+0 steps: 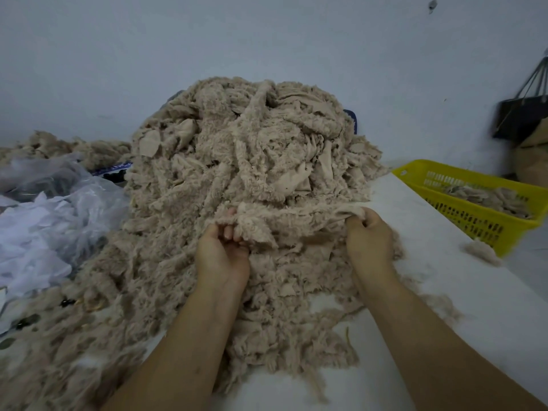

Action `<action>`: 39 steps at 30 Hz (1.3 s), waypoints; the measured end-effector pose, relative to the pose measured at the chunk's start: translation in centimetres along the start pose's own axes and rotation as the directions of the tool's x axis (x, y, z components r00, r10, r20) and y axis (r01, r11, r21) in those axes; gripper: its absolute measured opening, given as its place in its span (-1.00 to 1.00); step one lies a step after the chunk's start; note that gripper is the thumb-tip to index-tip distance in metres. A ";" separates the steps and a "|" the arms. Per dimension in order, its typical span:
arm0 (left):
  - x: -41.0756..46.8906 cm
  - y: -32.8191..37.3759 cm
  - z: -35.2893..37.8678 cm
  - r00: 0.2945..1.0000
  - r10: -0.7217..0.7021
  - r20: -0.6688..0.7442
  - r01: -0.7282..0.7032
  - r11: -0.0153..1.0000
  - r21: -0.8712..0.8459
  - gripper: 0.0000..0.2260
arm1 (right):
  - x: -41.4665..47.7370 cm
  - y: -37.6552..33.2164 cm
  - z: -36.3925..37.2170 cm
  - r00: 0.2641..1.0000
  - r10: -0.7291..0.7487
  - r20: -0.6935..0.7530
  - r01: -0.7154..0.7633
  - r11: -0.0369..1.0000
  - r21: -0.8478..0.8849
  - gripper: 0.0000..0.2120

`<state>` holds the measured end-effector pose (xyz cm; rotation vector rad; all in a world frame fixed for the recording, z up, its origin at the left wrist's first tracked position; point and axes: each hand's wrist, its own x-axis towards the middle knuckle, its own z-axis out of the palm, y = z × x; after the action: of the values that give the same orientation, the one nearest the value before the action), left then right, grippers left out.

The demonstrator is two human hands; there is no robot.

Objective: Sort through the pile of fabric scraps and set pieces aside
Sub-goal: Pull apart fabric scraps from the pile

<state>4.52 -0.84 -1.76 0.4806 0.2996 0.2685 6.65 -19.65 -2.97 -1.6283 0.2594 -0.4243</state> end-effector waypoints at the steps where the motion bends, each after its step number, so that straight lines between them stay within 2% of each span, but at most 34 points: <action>1: 0.0 0.2 0.0 1.000 -0.008 0.001 0.008 0.999 -0.036 -0.68 | -0.1 0.1 0.0 1.000 0.012 0.002 -0.012 1.000 0.009 -0.80; 3: 0.1 0.4 -0.1 1.000 -0.017 -0.007 0.017 0.996 -0.093 -0.67 | -0.2 0.0 0.0 0.999 0.042 -0.015 -0.041 0.998 0.054 -0.79; 7: 0.0 0.7 -0.1 1.000 0.009 -0.028 -0.012 0.995 -0.103 -0.68 | -0.1 -0.2 0.1 0.993 0.096 -0.067 -0.087 0.989 0.122 -0.70; 11: 0.0 0.9 -0.3 0.999 -0.004 0.041 0.009 0.992 -0.130 -0.61 | -0.4 -0.5 0.0 0.994 0.107 -0.011 -0.102 0.969 0.226 -0.73; 14: 0.3 1.2 -0.5 0.996 0.028 0.085 -0.016 0.991 -0.130 -0.57 | -0.1 -0.5 -0.3 0.979 0.192 -0.068 -0.166 0.945 0.280 -0.68; 16: 0.4 1.2 -0.4 0.994 0.081 0.074 -0.075 0.994 -0.075 -0.59 | 0.2 -0.4 -0.3 0.968 0.223 -0.118 -0.183 0.942 0.281 -0.67; 19: 0.4 0.8 -0.3 0.985 0.169 0.045 -0.171 0.985 0.032 -0.63 | 0.2 -0.3 0.1 0.967 0.212 -0.142 -0.168 0.948 0.272 -0.79; 23: 1.2 0.9 -0.4 0.942 0.333 -0.042 -0.321 0.932 0.169 -0.73 | 0.4 -0.7 -0.9 0.971 0.188 -0.147 -0.138 0.945 0.296 -0.69; 26: 1.7 1.4 -0.6 0.913 0.402 -0.073 -0.365 0.881 0.301 -0.73 | 1.1 -0.8 -2.0 0.974 0.166 -0.157 -0.105 0.935 0.340 -0.71; 28: 1.2 1.2 -0.7 0.915 0.402 0.039 -0.381 0.830 0.408 -0.73 | 0.9 -0.8 -1.8 0.992 0.098 -0.083 -0.071 0.959 0.276 -0.72; 31: 0.0 0.6 -0.1 0.934 0.286 0.213 -0.356 0.782 0.512 -0.69 | -0.5 -0.6 -0.5 0.985 -0.097 0.142 0.084 0.992 0.091 -0.72; 34: -0.9 0.5 0.1 0.908 0.149 0.392 -0.350 0.783 0.515 -0.57 | -1.6 0.0 0.5 0.879 -0.289 0.379 0.352 0.929 -0.109 -0.80; 36: -1.4 0.3 0.0 0.857 0.056 0.513 -0.346 0.800 0.490 -0.50 | -1.9 0.1 1.0 0.791 -0.393 0.469 0.518 0.838 -0.171 -0.68; 39: -1.9 0.0 0.1 0.782 -0.027 0.623 -0.348 0.810 0.472 -0.50 | -2.4 -0.1 1.6 0.682 -0.428 0.593 0.628 0.759 -0.173 -0.51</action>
<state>2.79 -1.51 -1.26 1.1669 -0.3254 0.1813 5.13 -17.19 -3.30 -2.1214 -0.6265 -0.3652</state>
